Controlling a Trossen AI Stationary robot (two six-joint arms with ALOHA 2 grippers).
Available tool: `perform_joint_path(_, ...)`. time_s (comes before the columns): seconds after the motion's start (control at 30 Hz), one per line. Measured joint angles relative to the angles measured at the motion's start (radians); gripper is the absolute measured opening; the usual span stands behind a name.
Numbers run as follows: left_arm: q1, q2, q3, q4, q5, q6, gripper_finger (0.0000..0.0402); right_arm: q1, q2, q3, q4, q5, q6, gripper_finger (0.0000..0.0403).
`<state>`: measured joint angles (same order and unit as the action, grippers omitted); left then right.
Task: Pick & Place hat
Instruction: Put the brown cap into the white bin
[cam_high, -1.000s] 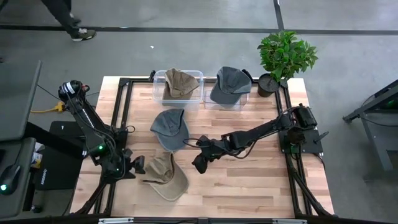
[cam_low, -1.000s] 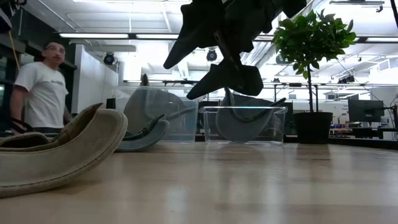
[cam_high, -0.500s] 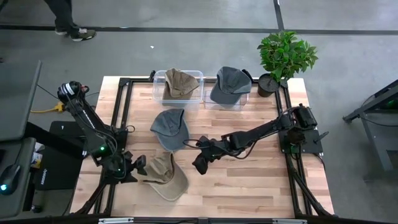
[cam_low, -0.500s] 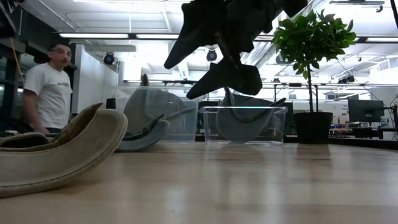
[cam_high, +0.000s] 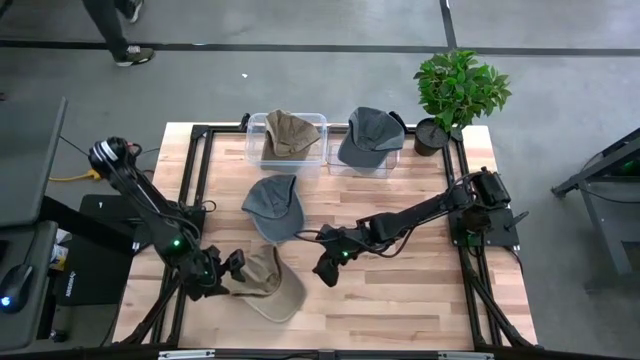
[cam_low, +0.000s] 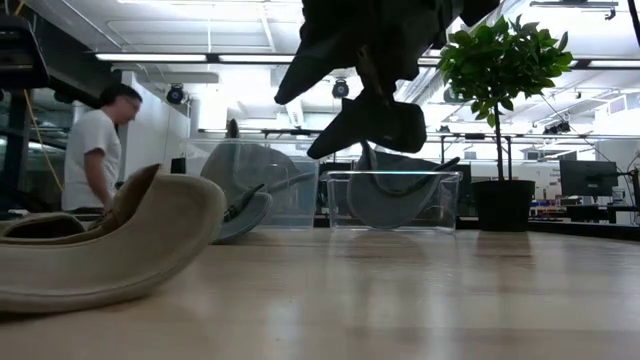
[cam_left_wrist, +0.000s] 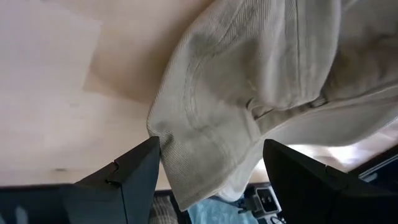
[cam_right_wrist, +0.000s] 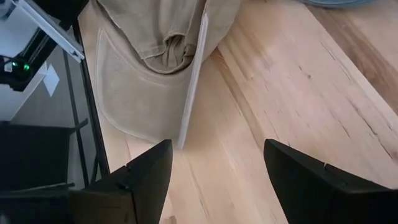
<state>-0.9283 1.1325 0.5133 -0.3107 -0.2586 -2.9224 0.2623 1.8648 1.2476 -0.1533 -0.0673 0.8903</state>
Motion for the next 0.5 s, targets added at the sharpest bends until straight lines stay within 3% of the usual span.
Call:
perform_joint_path(0.2,0.000,0.051,0.000,0.096,0.039,-0.010,0.0263,0.000,0.000,0.000,-0.019,-0.009,-0.023,0.0248)
perform_joint_path(0.37,-0.001,0.046,0.000,0.067,0.060,-0.003,0.0263,0.000,0.000,0.000,-0.044,-0.013,-0.044,0.0248)
perform_joint_path(0.5,-0.001,0.029,0.000,0.058,0.035,0.152,0.0263,0.000,0.000,0.000,-0.051,-0.013,-0.075,0.0248)
